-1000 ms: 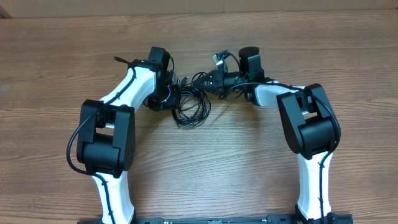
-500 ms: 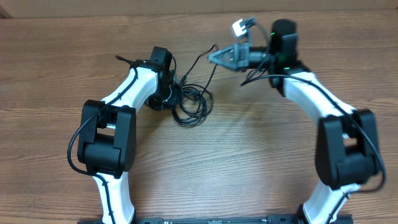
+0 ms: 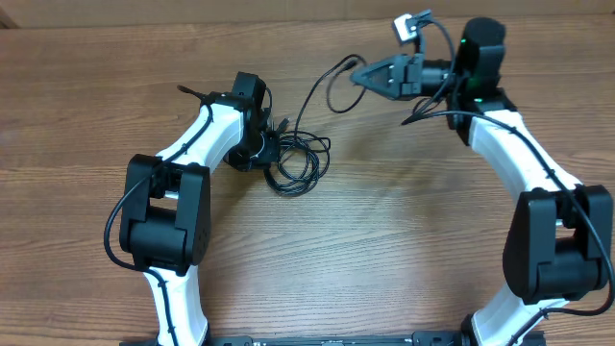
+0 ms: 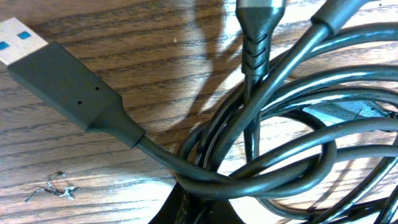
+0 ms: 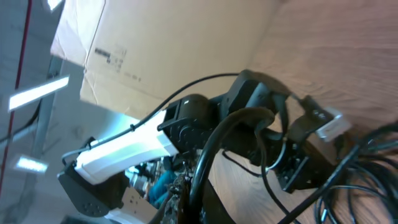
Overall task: Untangle cables
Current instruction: 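Pull the grasped strand up and rightward with the right gripper, stretching it out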
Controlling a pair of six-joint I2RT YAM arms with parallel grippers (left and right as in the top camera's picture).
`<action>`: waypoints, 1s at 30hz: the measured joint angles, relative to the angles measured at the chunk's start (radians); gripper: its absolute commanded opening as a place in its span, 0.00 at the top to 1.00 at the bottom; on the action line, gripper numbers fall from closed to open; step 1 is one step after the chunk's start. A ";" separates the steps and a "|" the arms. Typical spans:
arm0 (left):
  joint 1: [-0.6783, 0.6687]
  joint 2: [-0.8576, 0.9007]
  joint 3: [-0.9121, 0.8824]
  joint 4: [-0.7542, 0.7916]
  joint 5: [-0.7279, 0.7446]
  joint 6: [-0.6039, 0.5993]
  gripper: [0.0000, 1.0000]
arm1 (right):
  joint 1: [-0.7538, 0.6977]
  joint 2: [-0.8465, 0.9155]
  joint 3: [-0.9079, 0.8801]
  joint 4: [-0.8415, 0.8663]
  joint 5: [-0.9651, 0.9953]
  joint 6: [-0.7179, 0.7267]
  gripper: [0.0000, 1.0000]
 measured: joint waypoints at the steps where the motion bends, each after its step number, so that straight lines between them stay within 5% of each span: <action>1: 0.000 0.000 0.000 0.000 -0.001 0.000 0.94 | -0.010 0.000 0.000 -0.001 0.000 0.004 0.96; 19: 0.020 -0.003 0.001 -0.054 -0.010 -0.005 0.96 | -0.189 -0.266 0.045 -0.015 -0.004 0.119 0.96; 30: 0.103 -0.003 -0.004 -0.074 0.062 -0.026 0.88 | -0.193 -0.313 0.246 0.058 -0.010 0.159 0.96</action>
